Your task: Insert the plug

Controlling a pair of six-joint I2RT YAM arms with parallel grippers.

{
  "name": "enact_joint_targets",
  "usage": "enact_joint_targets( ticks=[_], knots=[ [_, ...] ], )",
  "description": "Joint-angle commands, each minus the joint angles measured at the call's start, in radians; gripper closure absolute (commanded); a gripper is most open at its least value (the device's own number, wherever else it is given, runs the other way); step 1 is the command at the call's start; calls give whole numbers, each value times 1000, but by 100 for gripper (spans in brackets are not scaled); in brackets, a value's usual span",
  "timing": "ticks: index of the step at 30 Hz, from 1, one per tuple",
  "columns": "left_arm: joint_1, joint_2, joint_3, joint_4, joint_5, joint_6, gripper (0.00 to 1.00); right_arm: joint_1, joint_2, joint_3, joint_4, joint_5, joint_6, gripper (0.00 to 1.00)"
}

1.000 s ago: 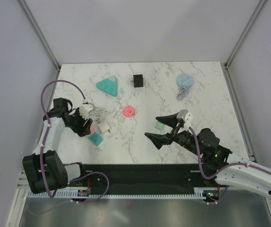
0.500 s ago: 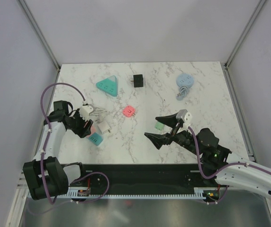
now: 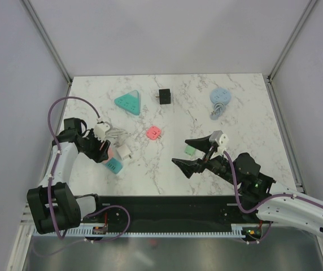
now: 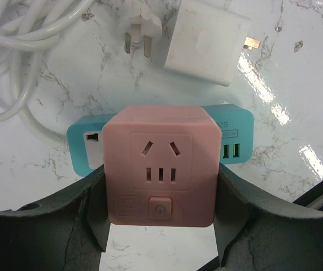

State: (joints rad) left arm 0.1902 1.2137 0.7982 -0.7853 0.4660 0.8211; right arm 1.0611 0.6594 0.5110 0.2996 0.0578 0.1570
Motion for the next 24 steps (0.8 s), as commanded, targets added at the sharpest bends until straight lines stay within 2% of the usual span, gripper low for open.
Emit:
enact_joint_targets(
  ticks=[1,9,24],
  knots=[
    [-8,63,-83,-63,-89,-46,98,2,-3,17,41,-3,7,2],
    [-9,-11,-119,-54,-127,-46,98,0,-9,15,41,-7,10,2],
    [-20,44,-134,-14,-128,-42,98,2,-18,7,39,-4,10,2]
  ],
)
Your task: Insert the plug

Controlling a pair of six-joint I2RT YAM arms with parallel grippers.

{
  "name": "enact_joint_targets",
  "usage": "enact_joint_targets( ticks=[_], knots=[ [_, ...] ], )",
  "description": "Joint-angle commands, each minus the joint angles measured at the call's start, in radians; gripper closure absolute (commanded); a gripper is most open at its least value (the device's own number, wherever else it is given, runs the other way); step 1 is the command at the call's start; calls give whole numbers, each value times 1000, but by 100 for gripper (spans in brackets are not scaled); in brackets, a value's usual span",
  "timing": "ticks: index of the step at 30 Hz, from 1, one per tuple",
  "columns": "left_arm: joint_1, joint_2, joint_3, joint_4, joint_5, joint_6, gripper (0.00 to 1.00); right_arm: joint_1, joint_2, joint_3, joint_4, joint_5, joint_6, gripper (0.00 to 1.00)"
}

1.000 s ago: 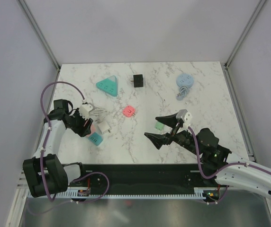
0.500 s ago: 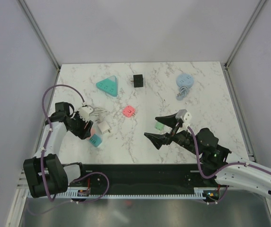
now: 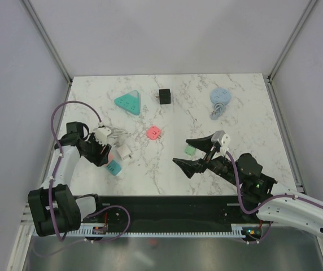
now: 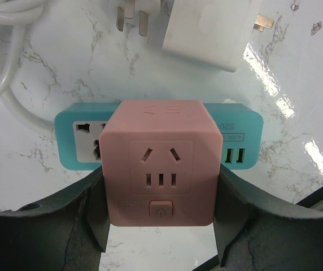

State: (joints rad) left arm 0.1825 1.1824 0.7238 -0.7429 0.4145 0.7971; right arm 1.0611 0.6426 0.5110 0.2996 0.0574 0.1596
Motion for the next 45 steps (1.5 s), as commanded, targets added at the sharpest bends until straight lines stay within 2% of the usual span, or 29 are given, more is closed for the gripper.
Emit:
enact_joint_targets(
  ticks=[1,19,27,29,30,33,37,40,43,44,45],
  knots=[
    [-12,92,-55,-56,-86,-18,98,0,-1,7,39,-2,8,2],
    [-94,221,-92,7,-120,-42,98,0,6,-2,45,15,6,2],
    [-107,197,-106,13,-134,-68,97,2,-7,-8,42,22,8,2],
    [-107,191,-89,-4,-132,-73,85,2,-4,-9,45,22,8,2],
    [-107,187,-66,-28,-122,-76,69,2,-3,-9,44,22,6,2],
    [-109,168,-18,-68,-51,-82,48,0,8,-9,44,19,-2,2],
    [-110,149,40,-87,-3,-87,42,2,26,-5,56,12,-8,2],
    [-109,137,81,-96,12,-101,24,2,43,-2,56,6,-11,2],
    [-110,111,115,-108,38,-107,20,2,55,1,47,-1,-12,2],
    [-110,100,121,-116,35,-107,13,2,58,1,46,-5,-12,2],
    [-110,91,127,-124,33,-101,0,0,61,1,45,-5,-14,2]
  ],
)
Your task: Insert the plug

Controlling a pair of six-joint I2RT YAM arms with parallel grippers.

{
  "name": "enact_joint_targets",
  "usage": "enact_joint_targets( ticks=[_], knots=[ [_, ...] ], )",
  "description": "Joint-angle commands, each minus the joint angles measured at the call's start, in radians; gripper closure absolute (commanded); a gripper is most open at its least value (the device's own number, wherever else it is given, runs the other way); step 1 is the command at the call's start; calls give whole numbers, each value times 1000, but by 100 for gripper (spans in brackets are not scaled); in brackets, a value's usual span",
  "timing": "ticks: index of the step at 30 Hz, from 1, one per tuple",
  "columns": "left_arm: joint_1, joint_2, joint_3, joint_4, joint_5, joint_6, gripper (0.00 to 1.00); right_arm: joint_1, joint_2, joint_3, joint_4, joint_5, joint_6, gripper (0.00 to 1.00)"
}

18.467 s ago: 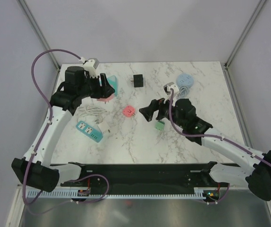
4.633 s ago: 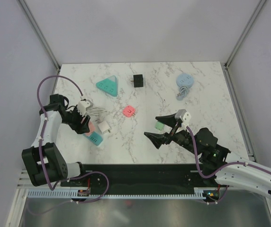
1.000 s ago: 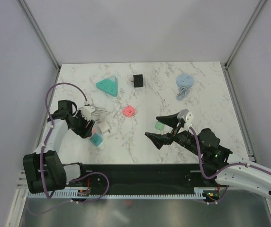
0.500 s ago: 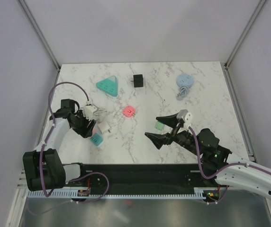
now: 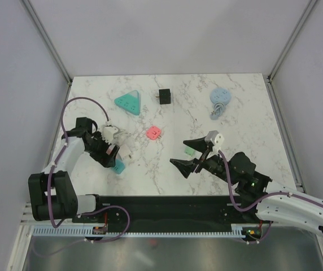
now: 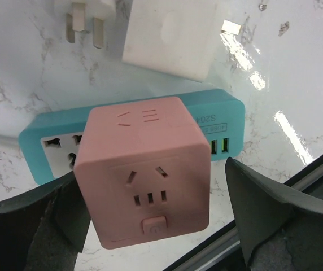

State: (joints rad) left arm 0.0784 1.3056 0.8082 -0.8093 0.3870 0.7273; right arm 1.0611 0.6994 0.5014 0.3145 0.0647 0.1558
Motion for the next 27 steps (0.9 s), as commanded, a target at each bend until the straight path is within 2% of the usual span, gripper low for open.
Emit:
enact_joint_targets(
  ticks=[1,7,11,14,17,18,19,20,21,23,24,27],
  knots=[
    [-5,-51,48,-67,50,-26,0,2,8,12,28,-11,-12,2],
    [-5,-109,126,-94,67,-43,0,2,43,14,14,-14,-21,2],
    [-5,-120,201,-71,58,-140,0,2,74,28,3,0,-32,2],
    [-6,-98,329,-68,-2,-219,0,2,87,37,-28,3,-35,2],
    [-17,-115,379,-24,109,-314,0,2,87,22,-19,10,-32,2],
    [-17,-155,373,17,149,-366,0,2,89,16,4,14,-30,2],
    [-17,-179,358,154,133,-462,0,2,97,11,14,26,-35,2],
    [-17,-201,327,224,95,-661,0,2,101,14,18,29,-35,2],
    [-16,-238,329,254,57,-718,0,2,107,20,6,38,-39,2],
    [-16,-259,371,228,-40,-840,0,0,120,48,-21,47,-41,2],
    [-12,-264,399,198,-74,-845,0,2,121,52,-40,47,-39,2],
    [-12,-273,439,154,-103,-946,0,0,121,60,-43,38,-25,2]
  ],
)
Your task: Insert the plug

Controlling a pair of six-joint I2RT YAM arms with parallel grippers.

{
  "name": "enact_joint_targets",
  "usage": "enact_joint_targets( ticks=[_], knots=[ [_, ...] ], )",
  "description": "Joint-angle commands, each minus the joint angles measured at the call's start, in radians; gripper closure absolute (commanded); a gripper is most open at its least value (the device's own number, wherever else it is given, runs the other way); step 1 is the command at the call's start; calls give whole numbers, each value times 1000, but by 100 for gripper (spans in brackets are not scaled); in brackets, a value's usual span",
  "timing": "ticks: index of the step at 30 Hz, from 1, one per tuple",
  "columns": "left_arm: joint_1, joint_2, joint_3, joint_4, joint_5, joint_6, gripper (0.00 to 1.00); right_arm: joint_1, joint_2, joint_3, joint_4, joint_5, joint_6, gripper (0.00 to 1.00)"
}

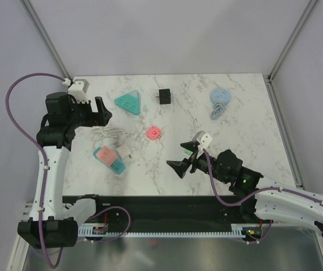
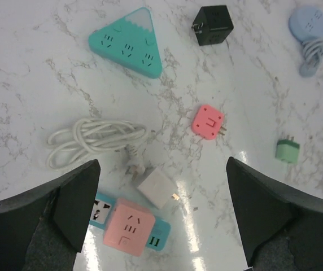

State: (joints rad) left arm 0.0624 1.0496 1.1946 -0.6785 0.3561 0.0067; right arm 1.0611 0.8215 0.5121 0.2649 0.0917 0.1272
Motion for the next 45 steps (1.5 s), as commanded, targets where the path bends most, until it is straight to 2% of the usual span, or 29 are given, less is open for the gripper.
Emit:
enact_joint_targets(
  ticks=[1,2,3,4,5,7,9,10,13,17,22,33,36,39,40,43,44,45],
  knots=[
    [2,-19,49,28,-37,-290,0,0,2,54,7,10,11,2],
    [2,-16,45,27,-8,-313,9,2,7,58,4,9,15,2],
    [2,-14,36,23,26,-341,25,0,11,68,-13,9,22,2],
    [2,-14,20,22,93,-387,47,0,25,86,-24,9,26,2],
    [2,-16,-30,1,104,-416,97,0,31,97,-53,8,37,2],
    [2,-19,-76,-58,54,-500,98,2,48,114,-78,6,48,2],
    [-1,-5,-102,-180,-11,-508,98,2,48,118,-99,8,58,2],
    [1,-3,-105,-209,-110,-519,98,2,39,115,-107,11,61,2],
    [-1,-3,-151,-240,-233,-511,98,2,8,103,-134,55,74,2],
    [-4,-39,-242,-216,-258,-511,98,2,-16,95,-148,82,84,2],
    [-10,-46,-277,-210,-313,-494,98,0,11,118,-162,85,75,2],
    [-101,98,-360,-119,-353,-527,98,2,68,181,-199,130,81,2],
    [-102,84,-342,-125,-391,-519,98,2,80,209,-226,190,81,2],
    [-102,32,-277,-150,-396,-519,98,0,99,236,-262,249,112,2],
    [-102,21,-226,-156,-390,-518,98,2,105,246,-309,311,130,2],
    [-107,12,-94,-190,-355,-499,98,-4,142,285,-393,469,205,2],
    [-111,18,-61,-196,-292,-491,98,-10,168,295,-414,496,225,2],
    [-128,33,-8,-196,-263,-481,94,-19,182,313,-435,514,242,2]
  ],
)
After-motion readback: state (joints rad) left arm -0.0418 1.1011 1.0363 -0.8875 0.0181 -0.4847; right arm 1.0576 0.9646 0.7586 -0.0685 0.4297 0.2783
